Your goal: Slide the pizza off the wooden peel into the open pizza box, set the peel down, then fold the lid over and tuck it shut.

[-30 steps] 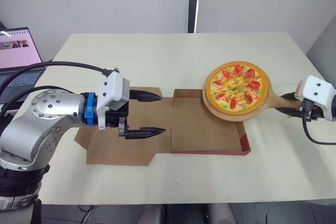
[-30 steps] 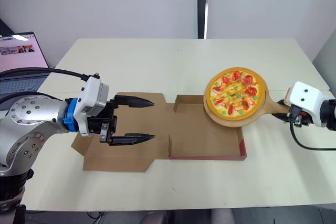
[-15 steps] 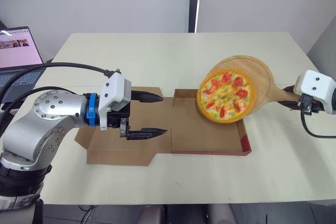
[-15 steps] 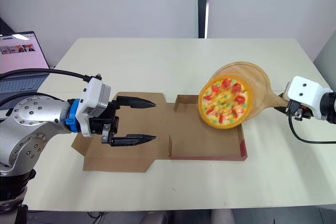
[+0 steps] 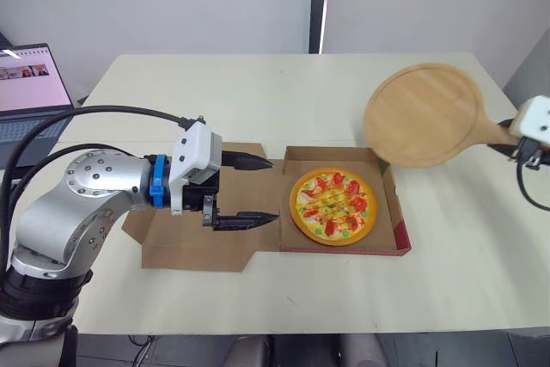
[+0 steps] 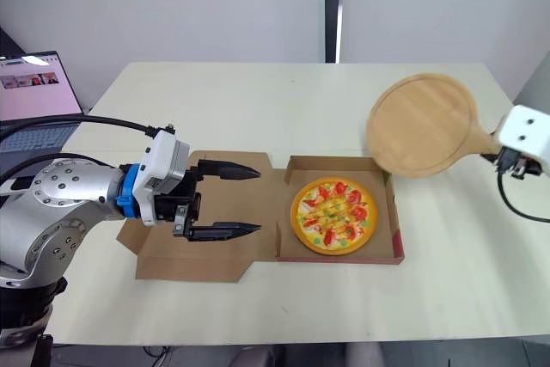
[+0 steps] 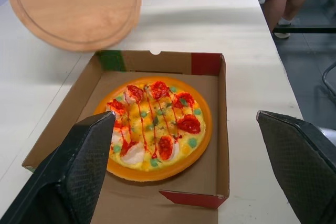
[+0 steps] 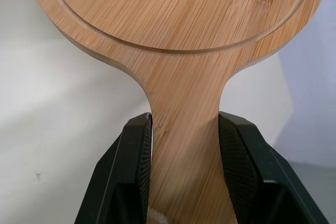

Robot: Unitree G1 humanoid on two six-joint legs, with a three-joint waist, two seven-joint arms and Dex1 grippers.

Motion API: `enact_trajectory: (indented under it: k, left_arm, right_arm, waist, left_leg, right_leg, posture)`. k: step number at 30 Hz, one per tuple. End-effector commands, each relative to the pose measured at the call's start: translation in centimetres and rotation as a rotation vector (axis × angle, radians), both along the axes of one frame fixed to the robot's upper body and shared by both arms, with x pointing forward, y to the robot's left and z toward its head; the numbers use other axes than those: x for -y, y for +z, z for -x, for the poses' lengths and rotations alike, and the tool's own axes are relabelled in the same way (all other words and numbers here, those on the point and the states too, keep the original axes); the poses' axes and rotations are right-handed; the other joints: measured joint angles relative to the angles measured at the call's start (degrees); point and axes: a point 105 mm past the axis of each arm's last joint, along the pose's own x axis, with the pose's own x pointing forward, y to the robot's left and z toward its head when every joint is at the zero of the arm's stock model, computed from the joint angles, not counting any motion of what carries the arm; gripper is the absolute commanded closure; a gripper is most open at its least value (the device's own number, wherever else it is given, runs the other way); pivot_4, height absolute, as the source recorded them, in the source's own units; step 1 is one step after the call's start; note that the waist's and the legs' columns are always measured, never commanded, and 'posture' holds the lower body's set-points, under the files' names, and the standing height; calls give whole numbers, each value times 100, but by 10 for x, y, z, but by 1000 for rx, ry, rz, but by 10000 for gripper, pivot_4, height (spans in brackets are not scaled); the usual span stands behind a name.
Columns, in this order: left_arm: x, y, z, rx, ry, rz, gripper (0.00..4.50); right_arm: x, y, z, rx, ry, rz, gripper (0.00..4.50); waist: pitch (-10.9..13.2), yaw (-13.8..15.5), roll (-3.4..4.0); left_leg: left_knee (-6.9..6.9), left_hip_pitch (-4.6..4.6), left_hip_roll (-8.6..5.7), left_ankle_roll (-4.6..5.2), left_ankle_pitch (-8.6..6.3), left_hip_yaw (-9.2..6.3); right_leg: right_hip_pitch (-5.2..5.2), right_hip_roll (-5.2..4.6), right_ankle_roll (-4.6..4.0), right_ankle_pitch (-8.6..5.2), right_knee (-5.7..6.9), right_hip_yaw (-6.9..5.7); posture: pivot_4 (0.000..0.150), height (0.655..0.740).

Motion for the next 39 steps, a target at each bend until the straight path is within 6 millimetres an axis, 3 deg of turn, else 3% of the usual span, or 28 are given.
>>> enact_trajectory:
  k: [1,8,16,29,33,37,39]
  left_arm:
    - [8,12,4,50,-35,32,0]
    - [20,26,6,54,-70,96,0]
    - [44,32,7,58,-112,148,0]
    - [65,31,3,68,-132,169,0]
    - [68,33,-1,79,-99,186,0]
    - [68,33,-2,81,-93,188,0]
    - [67,34,-3,81,-81,193,0]
  right_arm:
    - [9,23,11,93,-50,-110,29133]
    - [30,-21,34,40,-217,-414,29134]
    - [43,-76,50,10,-405,-630,29134]
    - [50,-132,39,-72,-612,-711,29134]
    - [55,-137,45,-104,-642,-716,16184]
    - [50,-123,55,-99,-581,-704,1713]
    - [43,-112,62,-96,-504,-666,269]
  waist:
    - [0,5,0]
    - [-1,38,0]
    - [-3,35,4]
    - [-5,13,7]
    - [-5,23,6]
    - [-5,38,7]
    - [-6,53,9]
  left_leg:
    - [0,0,0,0,0,0]
    - [4,-1,0,3,-2,-3]
    - [14,6,-3,3,-1,2]
    - [24,10,-4,0,1,1]
    - [33,9,-7,0,0,0]
    - [35,8,-6,2,-1,-3]
    - [39,8,-8,4,-2,-2]
  right_leg:
    - [0,0,0,0,0,0]
    - [3,0,0,1,1,-1]
    - [24,-1,1,4,3,6]
    - [29,0,4,5,4,7]
    - [29,-1,8,7,3,7]
    - [32,-1,9,7,3,5]
    - [32,-2,10,8,3,6]
  posture:
    - [1500,7400]
    - [1500,7400]
    - [1500,7400]
    - [1500,7400]
    - [1500,7400]
    - [1500,7400]
    - [1500,7400]
